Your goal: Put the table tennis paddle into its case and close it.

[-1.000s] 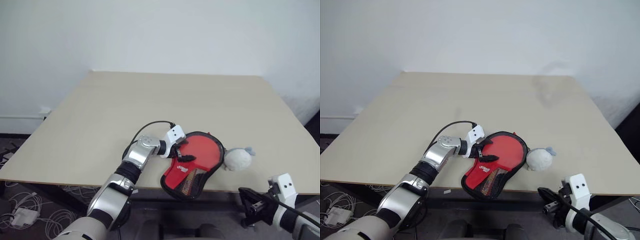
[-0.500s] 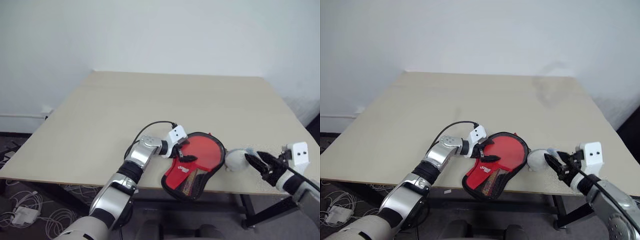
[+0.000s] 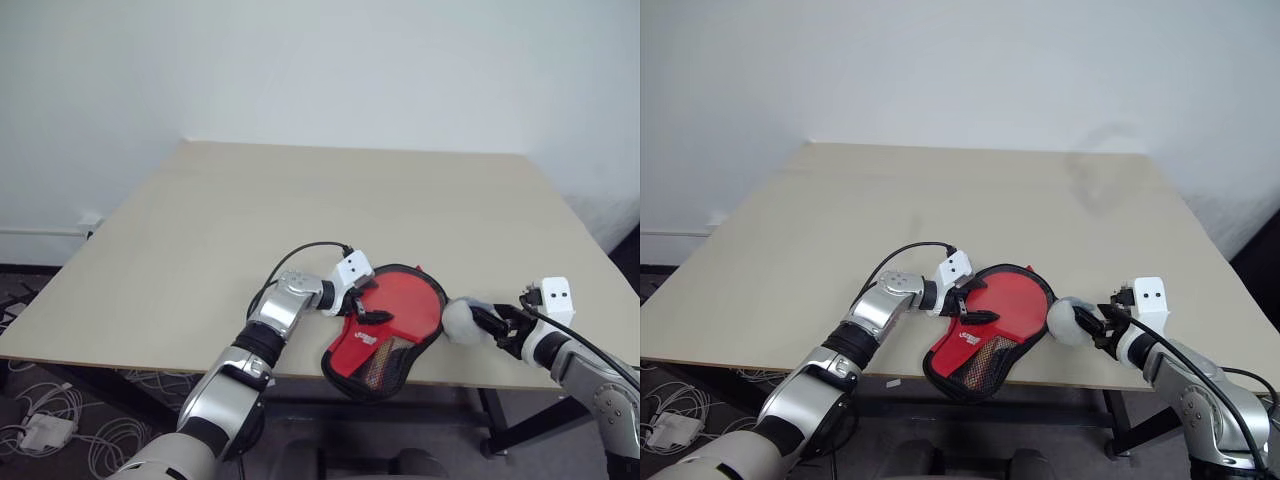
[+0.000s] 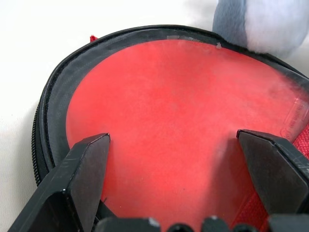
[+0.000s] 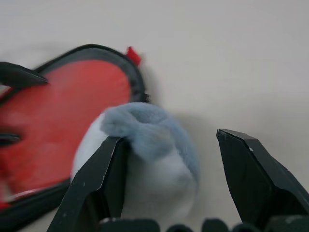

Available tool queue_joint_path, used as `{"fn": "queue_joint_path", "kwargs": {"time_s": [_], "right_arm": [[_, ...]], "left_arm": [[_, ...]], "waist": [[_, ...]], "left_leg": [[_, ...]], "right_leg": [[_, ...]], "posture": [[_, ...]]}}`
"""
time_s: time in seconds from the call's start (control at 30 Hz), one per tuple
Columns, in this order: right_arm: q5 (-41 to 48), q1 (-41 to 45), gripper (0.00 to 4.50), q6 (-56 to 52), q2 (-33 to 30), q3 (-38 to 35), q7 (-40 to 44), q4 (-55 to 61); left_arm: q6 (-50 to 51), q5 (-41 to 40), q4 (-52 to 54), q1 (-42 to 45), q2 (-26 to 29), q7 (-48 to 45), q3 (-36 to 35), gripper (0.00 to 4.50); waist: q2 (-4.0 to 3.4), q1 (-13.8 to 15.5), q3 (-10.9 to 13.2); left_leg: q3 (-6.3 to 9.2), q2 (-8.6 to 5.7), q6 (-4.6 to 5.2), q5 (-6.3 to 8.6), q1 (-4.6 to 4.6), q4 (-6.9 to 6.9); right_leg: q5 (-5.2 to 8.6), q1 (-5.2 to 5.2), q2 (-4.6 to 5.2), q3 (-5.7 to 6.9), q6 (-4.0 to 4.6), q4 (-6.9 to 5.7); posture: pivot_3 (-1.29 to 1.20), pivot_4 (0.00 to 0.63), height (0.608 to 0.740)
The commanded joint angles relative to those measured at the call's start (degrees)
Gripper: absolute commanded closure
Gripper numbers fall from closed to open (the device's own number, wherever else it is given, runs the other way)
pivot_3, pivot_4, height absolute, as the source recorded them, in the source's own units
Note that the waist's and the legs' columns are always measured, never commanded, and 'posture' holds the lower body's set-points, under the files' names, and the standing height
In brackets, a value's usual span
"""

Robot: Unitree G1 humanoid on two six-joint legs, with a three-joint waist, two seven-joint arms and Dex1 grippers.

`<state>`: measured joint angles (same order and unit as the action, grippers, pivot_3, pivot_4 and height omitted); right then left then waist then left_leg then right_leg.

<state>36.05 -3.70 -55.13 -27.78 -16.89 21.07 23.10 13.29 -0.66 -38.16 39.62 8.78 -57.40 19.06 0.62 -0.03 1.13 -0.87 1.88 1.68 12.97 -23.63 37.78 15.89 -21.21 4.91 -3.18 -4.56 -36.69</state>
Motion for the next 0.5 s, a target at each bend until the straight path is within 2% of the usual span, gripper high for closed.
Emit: {"fn": "queue_joint_path", "kwargs": {"time_s": [0.03,0.27,0.37,0.5], "right_arm": [[2.86,-0.66,1.44,-3.30,0.28,0.76,1.13,0.79],[5.73,-4.15,1.44,-5.63,-0.31,2.23,2.75,4.54],[5.82,-5.20,2.06,-5.89,-0.94,3.70,3.26,5.65],[6.02,-5.98,3.28,-5.67,-0.53,3.99,2.87,6.89]], "left_arm": [[2.22,1.98,-2.62,-1.31,0.25,0.35,1.43,0.00],[1.48,2.38,-3.49,-0.98,-0.23,0.33,1.87,0.00],[1.47,2.26,-4.51,-0.09,-0.89,0.34,1.70,0.00],[0.42,2.61,-6.47,0.96,-1.61,0.01,1.99,0.00]], "waist": [[0.02,0.00,0.00],[0.05,0.00,-0.01],[0.08,0.02,-0.03],[0.20,0.00,-0.02]], "left_leg": [[0.00,0.00,0.00,0.00,0.00,0.00],[0.01,0.01,-0.01,0.01,0.00,-0.01],[0.01,0.02,-0.07,0.04,0.00,0.00],[0.02,0.02,-0.12,0.07,0.00,-0.03]], "right_leg": [[0.00,0.00,0.00,0.00,0.00,0.00],[0.01,0.00,0.00,0.01,-0.01,0.00],[0.02,0.00,0.00,0.01,-0.03,0.01],[0.07,-0.01,0.00,0.04,-0.11,0.01]], "posture": [[0.00,0.000,0.728],[0.00,0.000,0.728],[0.00,0.000,0.728],[0.00,0.000,0.728]]}}
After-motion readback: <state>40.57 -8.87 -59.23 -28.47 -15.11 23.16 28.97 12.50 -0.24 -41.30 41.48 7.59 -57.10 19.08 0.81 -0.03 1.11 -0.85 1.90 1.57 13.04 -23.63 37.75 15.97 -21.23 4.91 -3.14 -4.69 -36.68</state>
